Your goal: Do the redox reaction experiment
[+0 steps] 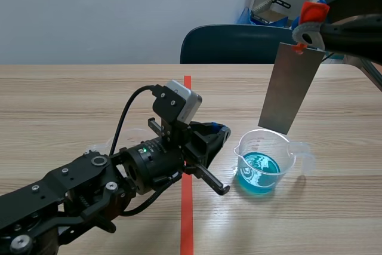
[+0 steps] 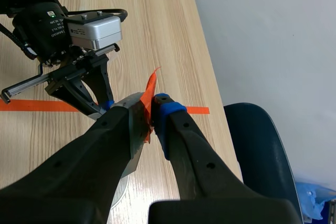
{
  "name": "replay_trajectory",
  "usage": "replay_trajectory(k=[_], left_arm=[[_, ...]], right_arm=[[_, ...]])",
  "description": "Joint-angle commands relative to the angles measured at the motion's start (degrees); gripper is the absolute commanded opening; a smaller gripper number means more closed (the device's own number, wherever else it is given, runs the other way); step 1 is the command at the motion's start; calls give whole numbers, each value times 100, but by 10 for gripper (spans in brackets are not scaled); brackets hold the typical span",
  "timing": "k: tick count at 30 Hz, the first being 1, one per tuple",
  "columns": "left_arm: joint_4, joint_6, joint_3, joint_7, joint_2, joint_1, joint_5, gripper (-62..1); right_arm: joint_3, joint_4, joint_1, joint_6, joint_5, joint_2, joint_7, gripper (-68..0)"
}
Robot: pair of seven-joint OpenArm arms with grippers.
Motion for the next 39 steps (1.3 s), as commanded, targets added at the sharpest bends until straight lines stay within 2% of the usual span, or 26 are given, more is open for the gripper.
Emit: replay_trajectory(k=[1, 19, 23, 28, 35, 39], left_arm=[[129, 4, 31, -81, 105, -46, -24, -584], [131, 4, 24, -72, 149, -37, -11, -584], [372, -15, 20, -81, -140, 90, -114, -584], [1115, -15, 20, -151, -863, 503, -114, -576], [2100, 79, 20, -186, -1878, 1331, -114, -368], [2487, 348, 20, -365, -2194, 1786, -61, -241]], right_arm=[[33, 48, 68, 35, 61, 0, 83, -669], [33, 48, 68, 35, 20, 2, 85, -669], [33, 48, 68, 35, 17, 2, 90, -669], [33, 48, 68, 35, 17, 2, 105, -669], [33, 48, 68, 35, 17, 2, 105, -669], [33, 48, 68, 35, 17, 2, 105, -669]])
